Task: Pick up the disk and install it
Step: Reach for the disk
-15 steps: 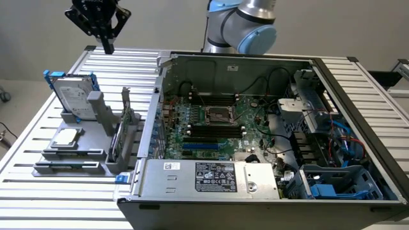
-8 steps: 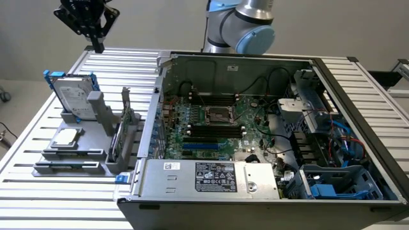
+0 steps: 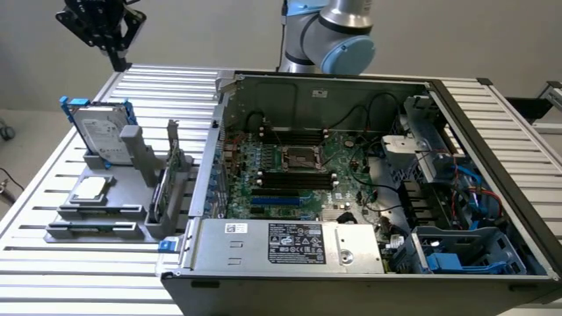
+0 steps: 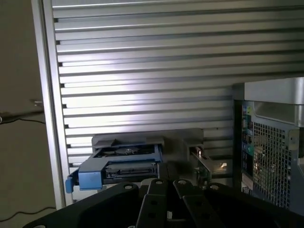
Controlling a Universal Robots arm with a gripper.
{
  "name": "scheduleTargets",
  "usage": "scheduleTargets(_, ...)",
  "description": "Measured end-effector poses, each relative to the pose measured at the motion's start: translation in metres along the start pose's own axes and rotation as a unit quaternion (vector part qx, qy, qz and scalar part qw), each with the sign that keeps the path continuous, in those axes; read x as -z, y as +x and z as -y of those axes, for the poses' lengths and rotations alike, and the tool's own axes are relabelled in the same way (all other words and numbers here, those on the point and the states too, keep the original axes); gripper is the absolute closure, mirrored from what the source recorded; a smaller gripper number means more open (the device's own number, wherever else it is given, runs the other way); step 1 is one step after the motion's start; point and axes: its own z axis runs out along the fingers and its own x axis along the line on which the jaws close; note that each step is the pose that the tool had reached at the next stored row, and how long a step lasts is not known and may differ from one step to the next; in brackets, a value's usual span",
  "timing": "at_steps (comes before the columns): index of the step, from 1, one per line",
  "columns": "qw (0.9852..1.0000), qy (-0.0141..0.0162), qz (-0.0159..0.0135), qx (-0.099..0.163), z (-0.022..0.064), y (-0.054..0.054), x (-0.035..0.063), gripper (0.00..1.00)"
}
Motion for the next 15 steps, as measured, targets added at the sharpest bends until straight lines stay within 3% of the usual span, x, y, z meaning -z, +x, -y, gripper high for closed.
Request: scheduleTargets(15,0.9999,0.0004,-0.0034,0.010,0.0009,0.042,-0.0057,0.89)
